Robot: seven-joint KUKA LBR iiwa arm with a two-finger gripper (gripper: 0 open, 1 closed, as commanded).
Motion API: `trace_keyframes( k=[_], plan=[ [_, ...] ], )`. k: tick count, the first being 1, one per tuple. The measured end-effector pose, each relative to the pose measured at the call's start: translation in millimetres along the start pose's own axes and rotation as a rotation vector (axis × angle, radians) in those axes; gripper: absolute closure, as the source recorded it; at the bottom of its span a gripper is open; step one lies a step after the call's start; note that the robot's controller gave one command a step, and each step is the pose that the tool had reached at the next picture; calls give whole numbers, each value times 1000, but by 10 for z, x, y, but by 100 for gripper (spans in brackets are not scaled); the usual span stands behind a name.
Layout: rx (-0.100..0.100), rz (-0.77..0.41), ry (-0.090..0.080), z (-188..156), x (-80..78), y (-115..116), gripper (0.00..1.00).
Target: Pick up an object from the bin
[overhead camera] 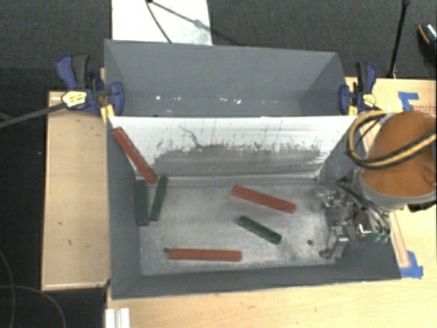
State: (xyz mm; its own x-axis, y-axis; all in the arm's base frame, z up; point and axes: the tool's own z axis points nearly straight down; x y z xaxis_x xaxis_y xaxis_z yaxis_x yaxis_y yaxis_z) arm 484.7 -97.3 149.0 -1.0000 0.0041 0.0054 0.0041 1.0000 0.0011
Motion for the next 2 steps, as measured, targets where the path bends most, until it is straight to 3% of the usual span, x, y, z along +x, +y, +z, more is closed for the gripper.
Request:
trace_keyframes(
  k=[1, 2],
  plan=[
    [1, -240, -10, 793, -615, 328, 0],
    [-1, -174, -13, 776, -939, 802, 0]
  ],
)
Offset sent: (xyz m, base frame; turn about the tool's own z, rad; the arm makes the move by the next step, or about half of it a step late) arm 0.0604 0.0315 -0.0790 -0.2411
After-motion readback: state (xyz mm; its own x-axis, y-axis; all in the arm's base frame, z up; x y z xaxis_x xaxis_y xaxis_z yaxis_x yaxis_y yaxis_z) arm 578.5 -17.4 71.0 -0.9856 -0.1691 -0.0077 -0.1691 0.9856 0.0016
